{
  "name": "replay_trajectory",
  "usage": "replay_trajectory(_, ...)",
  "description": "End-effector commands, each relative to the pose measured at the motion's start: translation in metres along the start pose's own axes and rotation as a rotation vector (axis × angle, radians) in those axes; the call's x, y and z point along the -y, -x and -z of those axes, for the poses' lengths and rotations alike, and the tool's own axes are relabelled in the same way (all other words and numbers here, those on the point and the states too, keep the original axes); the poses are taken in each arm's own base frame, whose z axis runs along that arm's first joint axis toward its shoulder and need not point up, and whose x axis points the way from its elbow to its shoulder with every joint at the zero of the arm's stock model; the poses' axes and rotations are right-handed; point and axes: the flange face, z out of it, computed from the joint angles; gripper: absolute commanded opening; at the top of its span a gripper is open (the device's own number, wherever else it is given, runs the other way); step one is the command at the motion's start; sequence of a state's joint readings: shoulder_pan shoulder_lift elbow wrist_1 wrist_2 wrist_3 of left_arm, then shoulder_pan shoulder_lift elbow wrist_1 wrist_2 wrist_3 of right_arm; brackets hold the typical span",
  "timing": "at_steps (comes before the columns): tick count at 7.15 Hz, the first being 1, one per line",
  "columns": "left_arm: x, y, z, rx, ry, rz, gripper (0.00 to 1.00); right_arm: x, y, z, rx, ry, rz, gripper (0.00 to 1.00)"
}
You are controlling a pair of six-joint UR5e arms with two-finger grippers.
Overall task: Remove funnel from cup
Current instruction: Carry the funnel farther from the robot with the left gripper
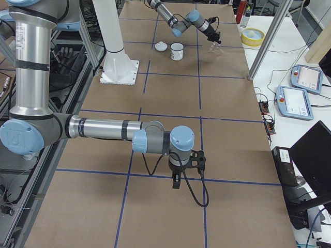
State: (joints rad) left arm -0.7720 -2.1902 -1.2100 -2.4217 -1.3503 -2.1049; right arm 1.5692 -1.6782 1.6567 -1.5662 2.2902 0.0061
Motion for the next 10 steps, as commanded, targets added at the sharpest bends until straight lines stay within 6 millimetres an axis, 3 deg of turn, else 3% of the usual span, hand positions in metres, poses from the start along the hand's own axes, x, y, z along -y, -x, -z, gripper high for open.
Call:
replay_trajectory(1,-0.003,0.006,-0.002,0.009,0.001,-0.011,0.8,0.0,0.0,0.0,0.0,0.0,0.0,1.0)
replay_trajectory(2,-0.002,0.004,0.0,0.005,0.003,-0.032,1.0,0.0,0.0,0.0,0.0,0.0,0.0,1.0)
replay_trajectory(3,-0.001,-0.008,0.012,-0.023,0.016,-0.103,1.0,0.0,0.0,0.0,0.0,0.0,0.0,1.0)
replay_trajectory(4,0.003,-0.032,0.038,-0.063,0.055,-0.174,1.0,0.0,0.0,0.0,0.0,0.0,0.0,1.0)
replay_trajectory(5,0.009,-0.023,0.058,-0.044,0.146,-0.252,1.0,0.0,0.0,0.0,0.0,0.0,0.0,1.0)
replay_trajectory(6,0.021,-0.02,0.091,-0.014,0.223,-0.352,1.0,0.0,0.0,0.0,0.0,0.0,0.0,1.0)
replay_trajectory(8,0.024,-0.036,0.186,0.111,0.335,-0.583,1.0,0.0,0.0,0.0,0.0,0.0,0.0,1.0)
replay_trajectory(10,0.031,-0.037,0.253,0.194,0.397,-0.76,1.0,0.0,0.0,-0.001,0.0,0.001,-0.001,1.0)
